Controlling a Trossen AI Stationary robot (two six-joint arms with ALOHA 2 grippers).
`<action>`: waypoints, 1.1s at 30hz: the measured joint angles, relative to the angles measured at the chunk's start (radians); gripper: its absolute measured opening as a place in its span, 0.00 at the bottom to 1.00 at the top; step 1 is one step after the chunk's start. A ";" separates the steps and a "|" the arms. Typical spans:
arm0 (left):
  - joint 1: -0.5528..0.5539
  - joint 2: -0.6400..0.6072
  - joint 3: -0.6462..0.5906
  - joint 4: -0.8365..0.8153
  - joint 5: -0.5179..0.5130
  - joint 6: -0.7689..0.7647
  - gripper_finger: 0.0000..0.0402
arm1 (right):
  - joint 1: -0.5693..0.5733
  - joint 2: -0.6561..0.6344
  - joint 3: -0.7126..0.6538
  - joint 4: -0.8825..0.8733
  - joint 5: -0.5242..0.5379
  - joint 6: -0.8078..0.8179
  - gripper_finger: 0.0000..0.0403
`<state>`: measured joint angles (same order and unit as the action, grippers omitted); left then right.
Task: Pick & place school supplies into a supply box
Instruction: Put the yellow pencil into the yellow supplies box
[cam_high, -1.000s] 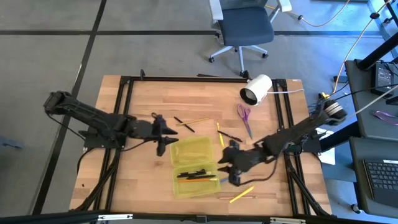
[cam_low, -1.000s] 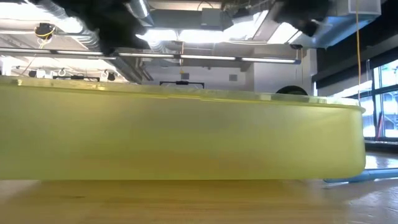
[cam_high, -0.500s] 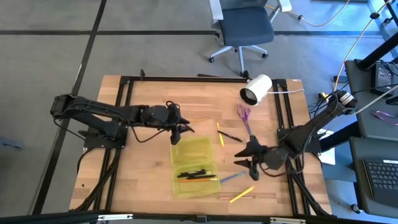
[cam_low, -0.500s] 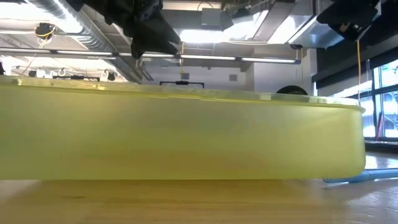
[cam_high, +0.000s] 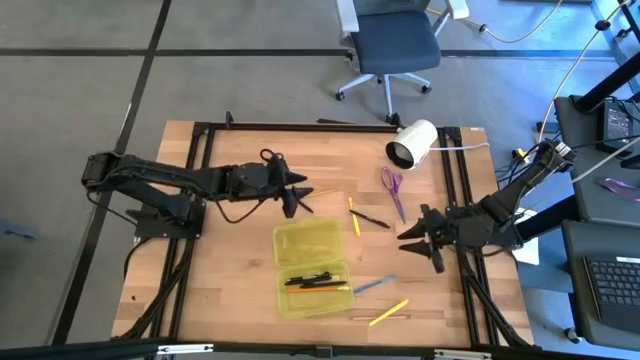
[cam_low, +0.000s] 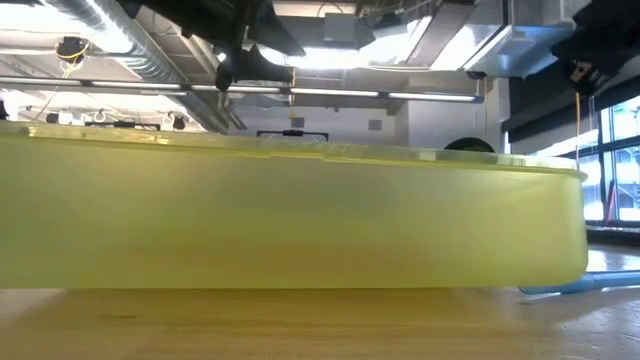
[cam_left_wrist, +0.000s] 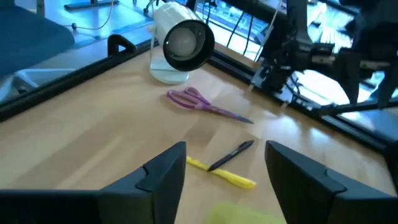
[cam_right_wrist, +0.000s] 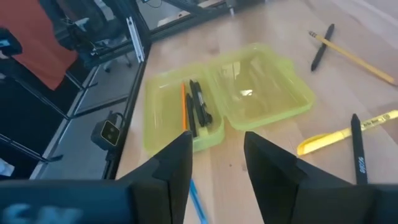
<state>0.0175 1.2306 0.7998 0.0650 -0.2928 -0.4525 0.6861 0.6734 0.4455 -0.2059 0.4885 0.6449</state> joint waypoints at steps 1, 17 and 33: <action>0.003 -0.001 0.000 -0.002 -0.001 0.025 0.54 | 0.000 -0.014 -0.012 0.002 0.000 0.000 0.37; 0.045 0.004 0.000 -0.022 0.069 0.156 0.77 | -0.040 -0.057 -0.055 -0.011 0.051 -0.002 0.37; 0.267 0.264 0.338 -0.507 0.235 0.119 0.76 | -0.145 -0.056 -0.054 -0.030 0.070 -0.036 0.37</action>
<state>0.2842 1.4947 1.1381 -0.4424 -0.0580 -0.3330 0.5413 0.6170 0.3912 -0.2357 0.5589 0.6088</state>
